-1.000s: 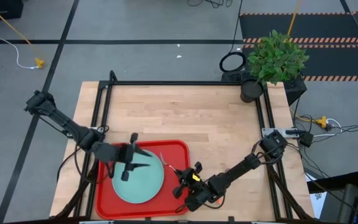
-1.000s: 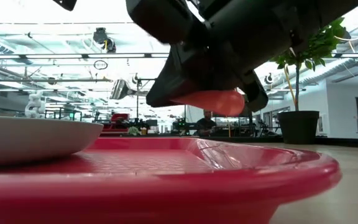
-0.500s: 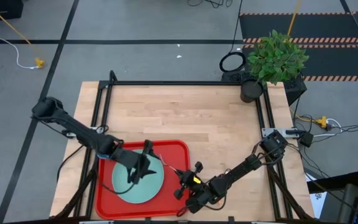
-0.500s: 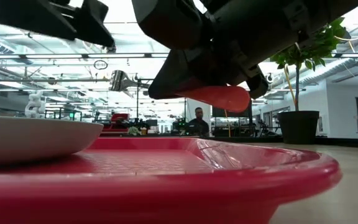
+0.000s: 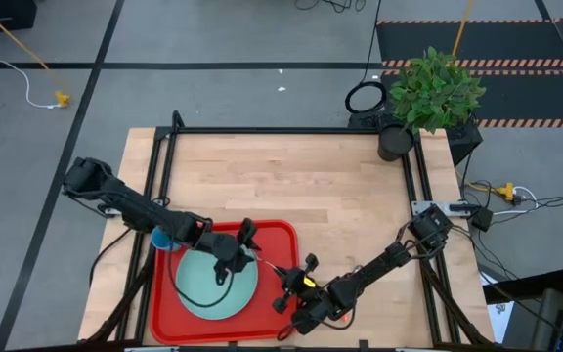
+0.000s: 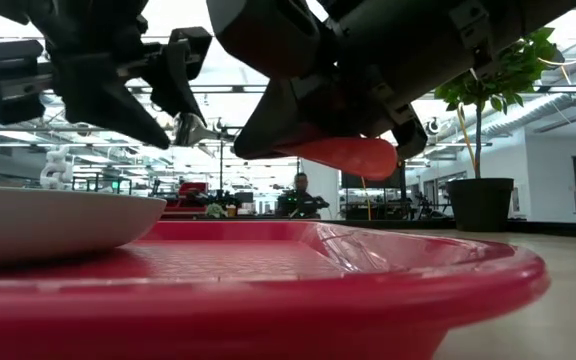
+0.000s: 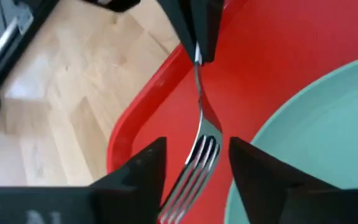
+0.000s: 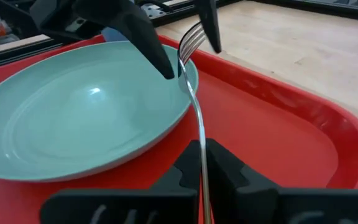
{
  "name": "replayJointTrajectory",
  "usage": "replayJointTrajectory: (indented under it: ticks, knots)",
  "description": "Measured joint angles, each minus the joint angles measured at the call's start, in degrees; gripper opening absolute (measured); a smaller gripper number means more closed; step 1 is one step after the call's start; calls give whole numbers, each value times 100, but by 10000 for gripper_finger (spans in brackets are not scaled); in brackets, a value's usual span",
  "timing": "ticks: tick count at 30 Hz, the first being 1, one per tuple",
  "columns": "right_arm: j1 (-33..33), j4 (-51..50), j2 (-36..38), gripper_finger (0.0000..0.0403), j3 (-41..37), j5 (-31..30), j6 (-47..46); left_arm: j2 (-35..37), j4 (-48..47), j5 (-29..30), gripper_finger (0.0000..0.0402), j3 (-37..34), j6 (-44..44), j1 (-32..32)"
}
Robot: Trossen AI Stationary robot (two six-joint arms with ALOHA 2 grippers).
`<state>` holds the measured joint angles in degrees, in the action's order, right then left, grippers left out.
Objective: Pick and place plate/cup/fork/spoon on tray
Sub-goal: Put the orange fork on the tray
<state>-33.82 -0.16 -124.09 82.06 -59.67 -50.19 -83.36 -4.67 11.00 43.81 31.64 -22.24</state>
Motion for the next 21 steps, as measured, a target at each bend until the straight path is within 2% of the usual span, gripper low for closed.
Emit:
replayJointTrajectory:
  ticks: [11,16,21]
  knots:
    - [10,128,-2,2,0,49,75,53,-27,58,42,0,507,-127]
    - [30,215,-2,16,0,150,47,49,-87,52,16,-4,901,-229]
    - [91,334,58,47,0,556,-269,46,-84,84,12,-11,1454,-395]
